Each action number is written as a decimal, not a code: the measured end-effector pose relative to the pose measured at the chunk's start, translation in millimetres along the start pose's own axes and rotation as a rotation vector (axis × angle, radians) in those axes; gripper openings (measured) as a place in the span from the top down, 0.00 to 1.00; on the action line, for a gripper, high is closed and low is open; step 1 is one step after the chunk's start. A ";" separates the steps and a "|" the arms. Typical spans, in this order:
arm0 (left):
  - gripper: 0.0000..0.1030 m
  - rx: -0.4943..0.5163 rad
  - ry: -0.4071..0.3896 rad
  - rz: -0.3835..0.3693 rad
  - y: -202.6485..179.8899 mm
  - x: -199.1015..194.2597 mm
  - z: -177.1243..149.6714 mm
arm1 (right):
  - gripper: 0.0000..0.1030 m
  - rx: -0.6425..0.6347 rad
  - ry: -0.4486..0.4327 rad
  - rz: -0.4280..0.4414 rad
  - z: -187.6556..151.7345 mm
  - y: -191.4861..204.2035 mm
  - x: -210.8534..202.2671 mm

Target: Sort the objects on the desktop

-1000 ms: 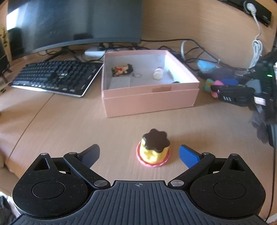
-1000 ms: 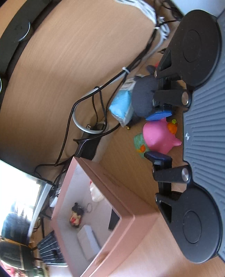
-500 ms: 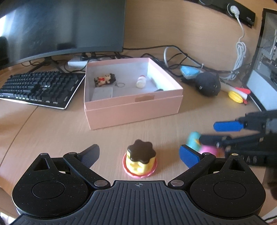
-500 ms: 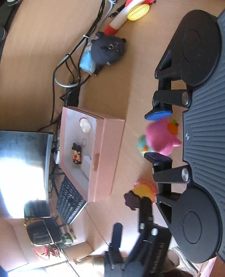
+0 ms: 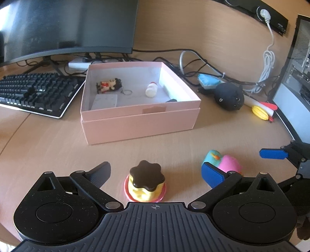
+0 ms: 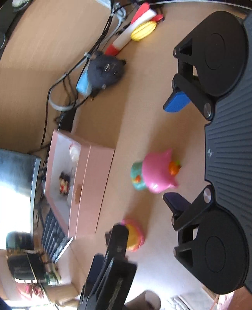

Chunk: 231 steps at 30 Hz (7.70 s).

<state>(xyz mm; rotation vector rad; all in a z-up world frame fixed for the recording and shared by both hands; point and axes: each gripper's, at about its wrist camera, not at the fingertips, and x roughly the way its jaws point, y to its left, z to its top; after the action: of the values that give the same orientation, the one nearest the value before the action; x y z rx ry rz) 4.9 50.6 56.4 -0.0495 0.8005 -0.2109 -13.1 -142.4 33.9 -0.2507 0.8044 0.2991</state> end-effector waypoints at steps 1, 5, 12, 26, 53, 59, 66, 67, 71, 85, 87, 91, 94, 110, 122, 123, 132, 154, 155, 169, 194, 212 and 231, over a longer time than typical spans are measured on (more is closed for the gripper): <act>0.01 -0.002 0.005 -0.001 -0.5 0.8 0.3 | 0.11 0.015 0.001 -0.015 -0.6 -3.7 1.2; 0.00 0.012 0.012 0.005 -2.4 1.3 -0.4 | 0.11 0.078 -0.021 -0.123 -0.4 -18.4 6.9; 0.00 0.002 0.012 0.024 7.3 -4.9 -4.2 | 0.08 0.165 -0.031 -0.142 -2.8 -38.0 5.1; 0.00 -0.063 -0.008 0.046 27.7 -13.5 -4.5 | 0.02 -0.070 -0.052 -0.032 4.7 18.3 7.3; 0.00 -0.019 0.038 0.100 13.4 -7.4 -10.8 | 0.39 -0.038 -0.038 0.025 23.4 15.2 37.5; 0.00 0.024 0.036 0.065 10.0 -8.8 -20.9 | 0.53 -0.007 -0.019 0.056 19.1 11.6 35.0; 0.00 0.091 0.006 0.091 -0.8 4.3 -26.6 | 0.53 -0.032 -0.003 0.103 0.3 20.3 13.0; 0.00 0.087 -0.004 0.088 -0.5 4.7 -25.6 | 0.53 -0.034 -0.002 0.102 -2.1 21.2 11.1; 0.00 0.075 0.035 0.087 0.4 14.6 -19.6 | 0.52 -0.038 -0.006 0.103 -7.3 23.7 6.0; 0.34 0.095 0.061 0.070 -2.7 23.8 -19.8 | 0.45 -0.040 -0.012 0.092 -7.6 22.2 7.8; 0.35 0.100 0.058 0.063 -3.3 23.1 -20.0 | 0.45 -0.041 -0.013 0.092 -7.1 22.2 8.1; 0.41 0.110 0.062 0.063 -4.4 24.1 -19.6 | 0.45 -0.040 -0.014 0.097 -5.8 21.5 9.6; 0.41 0.109 0.066 0.063 -4.1 24.9 -19.3 | 0.45 -0.047 -0.015 0.100 -4.7 21.8 10.8; 0.41 0.150 0.063 0.027 -2.3 -8.5 -26.0 | 0.53 -0.076 -0.027 0.100 0.9 22.6 -8.6; 0.41 0.201 -0.106 0.013 4.7 -58.8 0.8 | 0.53 -0.110 -0.252 0.061 45.4 28.0 -70.7; 0.41 0.208 -0.133 0.017 6.1 -63.8 6.7 | 0.53 -0.106 -0.281 0.053 51.0 26.8 -77.0; 0.41 0.227 -0.333 0.075 24.2 -77.9 76.0 | 0.53 -0.048 -0.505 -0.028 100.3 11.0 -131.1; 0.07 -0.002 -0.084 0.072 76.6 -28.0 38.1 | 0.53 -0.017 -0.436 0.047 160.5 15.2 -58.2; 0.07 -0.005 -0.066 0.072 74.9 -30.3 28.2 | 0.53 -0.020 -0.436 0.057 167.3 18.2 -47.6; 0.02 -0.066 0.032 0.092 56.0 -26.0 2.4 | 0.23 0.044 -0.367 0.169 165.3 20.1 -5.7; 0.00 0.057 0.104 0.041 -20.5 6.5 15.5 | 0.20 0.211 -0.185 -0.220 68.2 -112.0 47.2; 0.00 0.017 0.109 0.113 2.9 -19.9 -3.0 | 0.37 0.120 -0.125 -0.188 89.2 -106.2 93.9; 0.00 0.098 0.126 -0.019 -5.3 -18.3 -25.5 | 0.37 0.204 -0.097 0.393 80.1 10.1 -22.8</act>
<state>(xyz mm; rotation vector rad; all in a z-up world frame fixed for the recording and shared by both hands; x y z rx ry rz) -26.6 50.0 52.2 0.0492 0.9143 -0.2736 21.7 -110.3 103.2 0.1159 0.7788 0.5892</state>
